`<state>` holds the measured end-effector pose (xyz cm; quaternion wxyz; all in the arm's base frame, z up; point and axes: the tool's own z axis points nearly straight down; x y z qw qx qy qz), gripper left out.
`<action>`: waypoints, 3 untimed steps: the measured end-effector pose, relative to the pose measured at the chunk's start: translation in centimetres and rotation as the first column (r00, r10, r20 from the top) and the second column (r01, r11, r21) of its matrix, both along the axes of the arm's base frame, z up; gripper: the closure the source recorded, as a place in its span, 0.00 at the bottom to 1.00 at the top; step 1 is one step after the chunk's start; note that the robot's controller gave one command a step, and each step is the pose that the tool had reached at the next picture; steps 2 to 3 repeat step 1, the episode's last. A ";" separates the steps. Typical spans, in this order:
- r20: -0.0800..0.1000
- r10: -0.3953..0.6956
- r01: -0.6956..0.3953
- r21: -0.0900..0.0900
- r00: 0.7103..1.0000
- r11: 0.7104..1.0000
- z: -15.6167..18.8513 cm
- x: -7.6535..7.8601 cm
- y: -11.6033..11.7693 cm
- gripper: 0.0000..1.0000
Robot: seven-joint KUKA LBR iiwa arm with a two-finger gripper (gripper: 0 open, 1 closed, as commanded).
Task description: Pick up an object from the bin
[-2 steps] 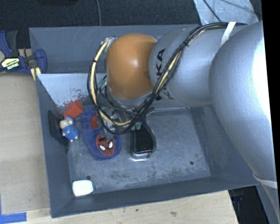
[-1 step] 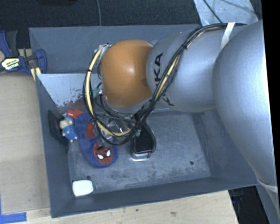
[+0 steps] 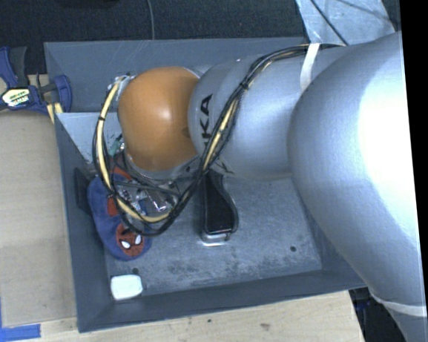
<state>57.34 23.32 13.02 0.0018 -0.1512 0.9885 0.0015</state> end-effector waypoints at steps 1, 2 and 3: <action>0.010 0.022 -0.022 -0.001 1.000 1.000 22.1 0.6 -5.1 1.00; 0.010 0.022 -0.022 -0.001 1.000 1.000 22.1 0.6 -5.1 1.00; 0.010 0.022 -0.022 -0.001 1.000 1.000 22.1 0.6 -5.1 1.00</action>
Offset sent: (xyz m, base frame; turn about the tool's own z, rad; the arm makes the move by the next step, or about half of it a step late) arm 0.0042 -0.0495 0.2145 -0.0244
